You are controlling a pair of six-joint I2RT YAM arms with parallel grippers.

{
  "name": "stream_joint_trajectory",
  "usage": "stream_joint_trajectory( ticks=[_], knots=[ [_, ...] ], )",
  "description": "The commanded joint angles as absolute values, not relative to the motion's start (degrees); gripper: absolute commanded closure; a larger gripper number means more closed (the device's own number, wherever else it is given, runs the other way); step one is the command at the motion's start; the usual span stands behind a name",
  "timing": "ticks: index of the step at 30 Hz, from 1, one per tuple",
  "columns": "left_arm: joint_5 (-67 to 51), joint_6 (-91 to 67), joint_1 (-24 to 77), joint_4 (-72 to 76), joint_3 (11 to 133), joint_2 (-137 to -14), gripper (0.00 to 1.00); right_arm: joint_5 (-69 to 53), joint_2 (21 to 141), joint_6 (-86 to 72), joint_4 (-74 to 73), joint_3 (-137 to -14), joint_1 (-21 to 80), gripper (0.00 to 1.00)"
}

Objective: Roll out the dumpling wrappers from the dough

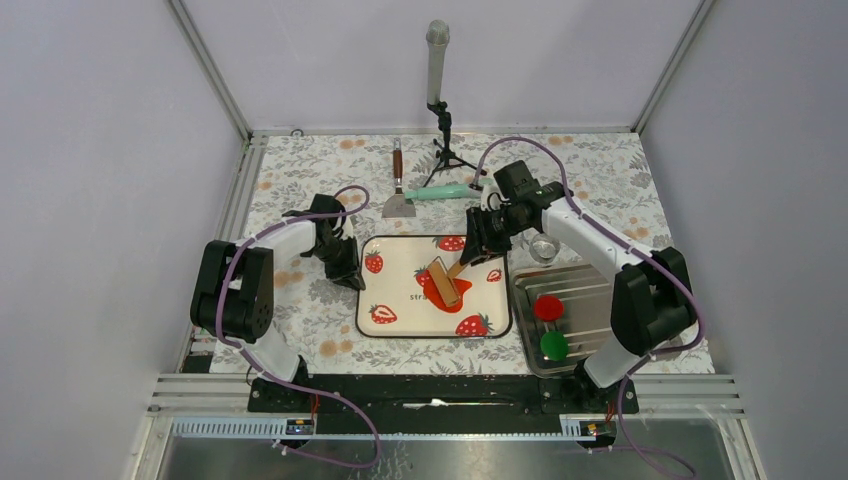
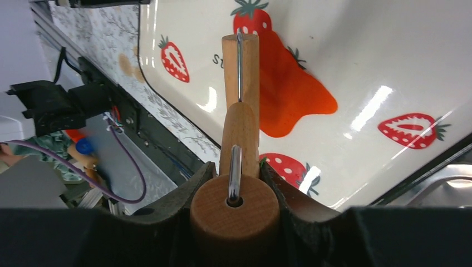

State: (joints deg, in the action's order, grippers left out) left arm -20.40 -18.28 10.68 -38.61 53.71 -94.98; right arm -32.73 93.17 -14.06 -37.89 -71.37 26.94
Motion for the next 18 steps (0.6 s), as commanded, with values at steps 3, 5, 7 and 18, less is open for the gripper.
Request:
stream_joint_trajectory(
  ticks=[3, 5, 7, 18],
  knots=[
    [-19.95, -19.07, 10.63, -36.9, 52.99, -94.47, 1.0, -35.68, 94.74, -17.58, -33.92, -71.14, 26.74, 1.0],
    [-19.92, -19.04, 10.63, -36.85, 52.85, -94.42, 1.0, -33.79, 95.19, -17.89, -32.96, -70.5, 26.72, 1.0],
    [-19.91, -19.12, 10.63, -36.79, 52.59, -94.18, 1.0, -30.81, 95.98, -18.76, -32.37, -69.9, 26.72, 1.0],
    [-20.42, -19.94, 10.63, -35.87, 51.77, -93.19, 1.0, -20.57, 101.82, -17.79, -34.43, -68.27, 29.35, 1.0]
  ],
)
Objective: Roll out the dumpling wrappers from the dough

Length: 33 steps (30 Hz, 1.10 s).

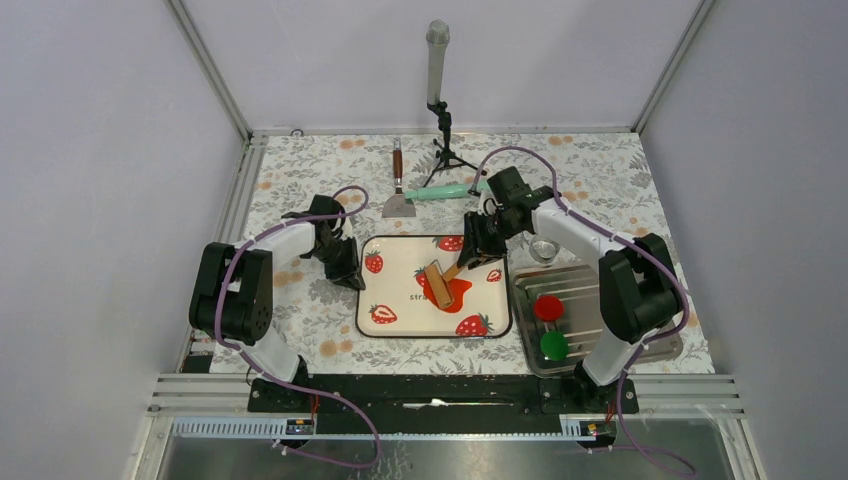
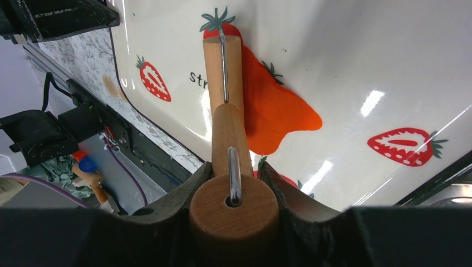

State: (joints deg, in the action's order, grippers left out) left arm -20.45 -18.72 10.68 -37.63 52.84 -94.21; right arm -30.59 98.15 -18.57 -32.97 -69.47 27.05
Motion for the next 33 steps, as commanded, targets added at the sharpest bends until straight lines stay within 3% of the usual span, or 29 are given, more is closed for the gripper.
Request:
stream_joint_trajectory(
  ticks=[1, 15, 24, 33],
  knots=[
    [-20.49, -20.02, 10.63, -35.82, 51.77, -93.14, 1.0, -20.01, 102.19, -17.84, -34.37, -68.1, 30.0, 1.0],
    [-20.7, -20.65, 10.63, -34.37, 50.36, -91.49, 1.0, -21.02, 105.36, -18.41, -32.53, -68.42, 35.24, 1.0],
    [-20.27, -19.45, 10.63, -33.4, 50.61, -91.71, 1.0, -44.62, 103.83, -9.07, -33.0, -82.94, 38.75, 1.0],
    [-19.29, -17.63, 10.55, -32.89, 52.45, -92.56, 1.0, -35.18, 95.36, -3.98, -39.91, -79.55, 33.06, 1.0]
  ],
)
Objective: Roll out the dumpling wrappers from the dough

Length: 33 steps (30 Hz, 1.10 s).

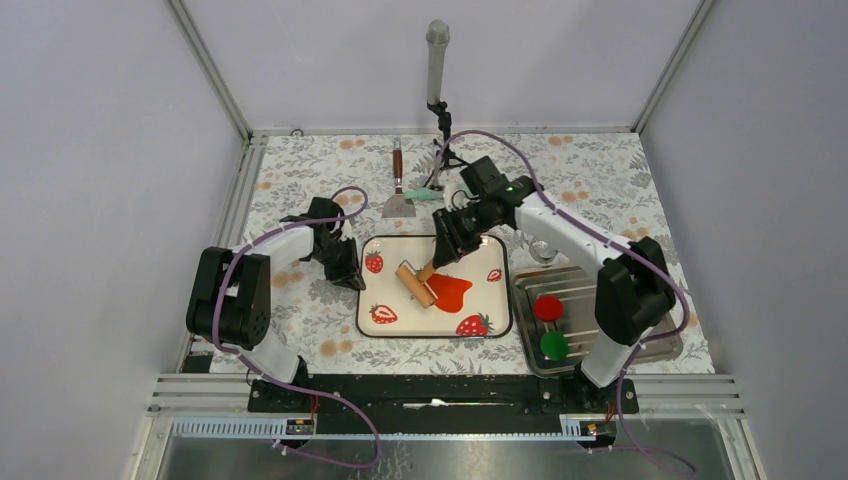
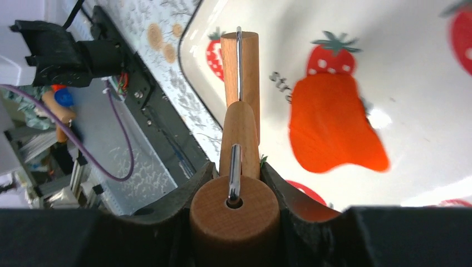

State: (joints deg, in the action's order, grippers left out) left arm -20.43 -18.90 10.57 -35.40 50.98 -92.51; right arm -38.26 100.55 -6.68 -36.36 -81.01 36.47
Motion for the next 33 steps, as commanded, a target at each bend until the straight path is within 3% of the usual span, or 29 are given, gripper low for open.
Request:
stream_joint_trajectory(
  ticks=[1, 15, 33],
  knots=[
    [-19.32, -17.52, 10.55, -33.02, 52.81, -92.74, 1.0, -34.34, 95.08, -3.93, -40.07, -79.2, 32.49, 1.0],
    [-19.79, -17.32, 10.55, -32.61, 52.38, -91.94, 1.0, -20.9, 102.45, 1.98, -43.33, -76.08, 29.8, 1.0],
    [-19.02, -17.14, 10.46, -32.58, 52.56, -92.06, 1.0, -5.22, 110.43, 9.02, -46.15, -76.53, 18.39, 1.0]
  ],
)
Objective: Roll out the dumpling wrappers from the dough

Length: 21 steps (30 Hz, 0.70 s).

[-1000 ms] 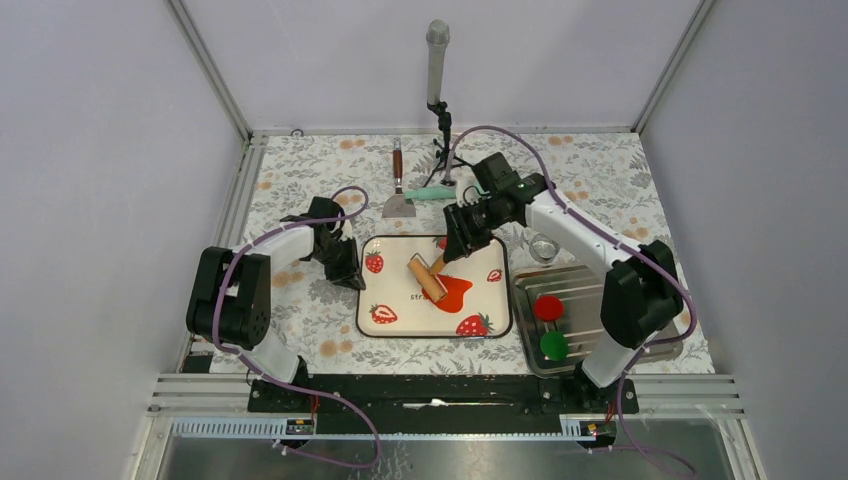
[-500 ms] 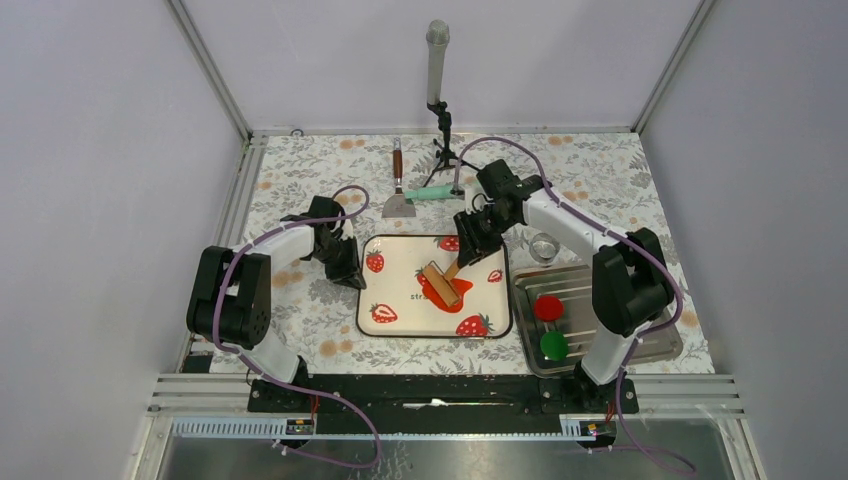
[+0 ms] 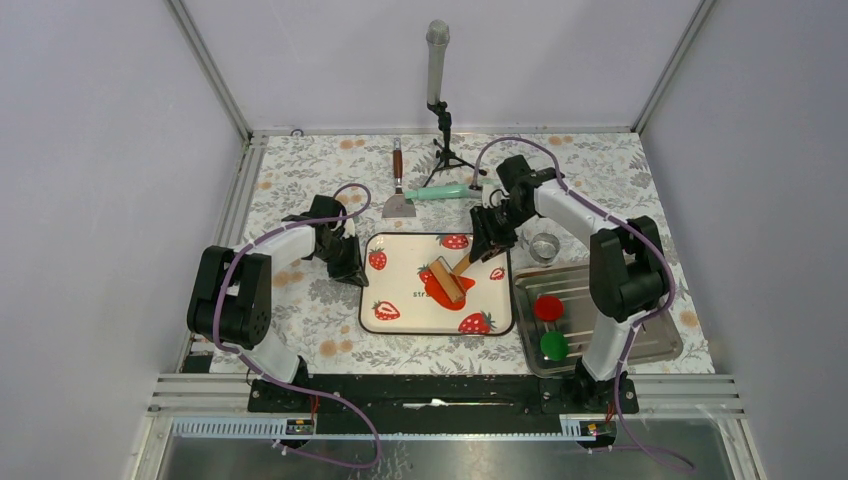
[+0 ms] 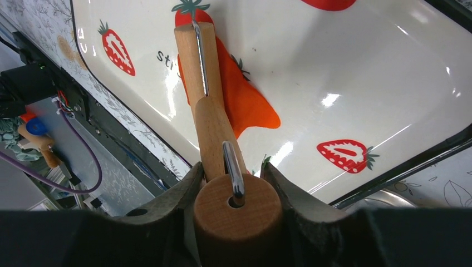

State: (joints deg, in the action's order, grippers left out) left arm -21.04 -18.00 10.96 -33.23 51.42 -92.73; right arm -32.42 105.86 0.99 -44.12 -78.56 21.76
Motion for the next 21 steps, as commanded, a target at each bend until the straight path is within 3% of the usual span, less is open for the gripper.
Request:
stream_joint_trajectory(
  ticks=[1, 21],
  knots=[
    [-18.77, -17.14, 10.46, -32.68, 52.56, -92.1, 1.0, -5.12, 110.59, 9.2, -46.19, -76.51, 18.01, 1.0],
    [-17.87, -17.4, 9.93, -32.83, 52.38, -92.7, 1.0, -1.33, 109.29, 10.89, -46.32, -75.45, 13.71, 1.0]
  ],
)
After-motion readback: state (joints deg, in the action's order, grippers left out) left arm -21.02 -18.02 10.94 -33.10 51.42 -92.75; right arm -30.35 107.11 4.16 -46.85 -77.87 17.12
